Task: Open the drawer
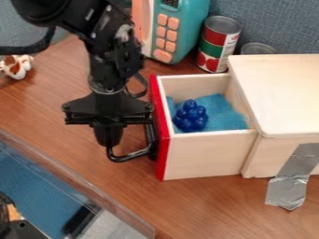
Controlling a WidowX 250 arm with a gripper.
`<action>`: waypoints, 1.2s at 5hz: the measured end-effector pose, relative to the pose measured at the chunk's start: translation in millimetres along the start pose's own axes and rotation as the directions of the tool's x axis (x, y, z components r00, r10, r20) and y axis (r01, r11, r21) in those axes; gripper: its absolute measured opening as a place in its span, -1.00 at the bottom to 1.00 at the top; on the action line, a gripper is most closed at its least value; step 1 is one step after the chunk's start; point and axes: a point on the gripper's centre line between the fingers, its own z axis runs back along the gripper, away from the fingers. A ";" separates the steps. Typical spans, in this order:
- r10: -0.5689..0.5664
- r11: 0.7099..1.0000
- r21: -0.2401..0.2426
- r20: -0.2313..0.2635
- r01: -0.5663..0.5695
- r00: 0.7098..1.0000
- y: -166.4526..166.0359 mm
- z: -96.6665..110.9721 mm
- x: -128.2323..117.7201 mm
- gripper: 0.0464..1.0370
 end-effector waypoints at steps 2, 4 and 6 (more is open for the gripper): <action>-0.091 0.996 0.000 -0.020 0.091 0.996 0.9 -2.4 4.6 -0.88; -0.232 0.973 -0.014 -0.027 0.232 0.972 -4.1 16.2 1.3 0.08; -0.314 0.947 -0.042 0.092 0.319 0.945 4.1 103.6 12.8 0.95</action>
